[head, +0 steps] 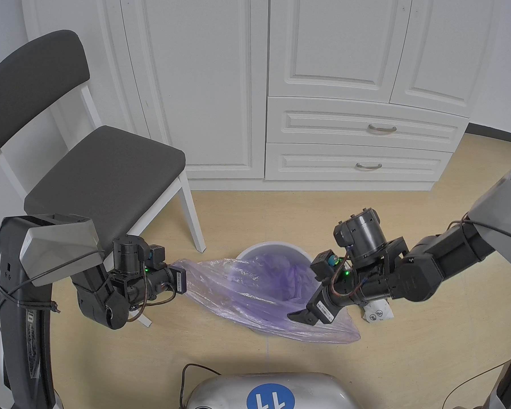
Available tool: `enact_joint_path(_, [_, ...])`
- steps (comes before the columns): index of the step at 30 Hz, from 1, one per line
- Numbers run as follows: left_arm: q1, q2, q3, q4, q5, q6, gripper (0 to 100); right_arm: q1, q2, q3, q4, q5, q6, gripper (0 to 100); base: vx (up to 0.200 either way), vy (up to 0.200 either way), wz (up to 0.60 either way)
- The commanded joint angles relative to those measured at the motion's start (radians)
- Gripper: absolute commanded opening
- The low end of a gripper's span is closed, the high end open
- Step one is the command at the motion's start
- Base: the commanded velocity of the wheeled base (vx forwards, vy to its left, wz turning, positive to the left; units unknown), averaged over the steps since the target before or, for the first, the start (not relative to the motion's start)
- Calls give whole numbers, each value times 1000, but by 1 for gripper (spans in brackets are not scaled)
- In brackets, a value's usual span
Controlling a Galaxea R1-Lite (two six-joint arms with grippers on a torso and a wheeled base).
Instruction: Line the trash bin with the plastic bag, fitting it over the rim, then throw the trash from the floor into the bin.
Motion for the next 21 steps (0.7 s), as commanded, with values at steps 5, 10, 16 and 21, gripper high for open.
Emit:
enact_joint_path(5, [5,-35,-37,63,-3,0,0,121,63,54,-48,-10,-57,100,0,0,0])
enact_joint_path(10, [0,-37,-29,58,-3,0,0,101,138,2,-49,-21,-50,100,0,0,0])
enact_joint_path(16, [8,-38,-41,61,-4,3,0,46,163,-78,-49,-12,-46,100,0,0,0])
enact_joint_path(21, [17,-46,-34,60,-6,5,0,41,207,-128,-46,-7,-46,100,0,0,0])
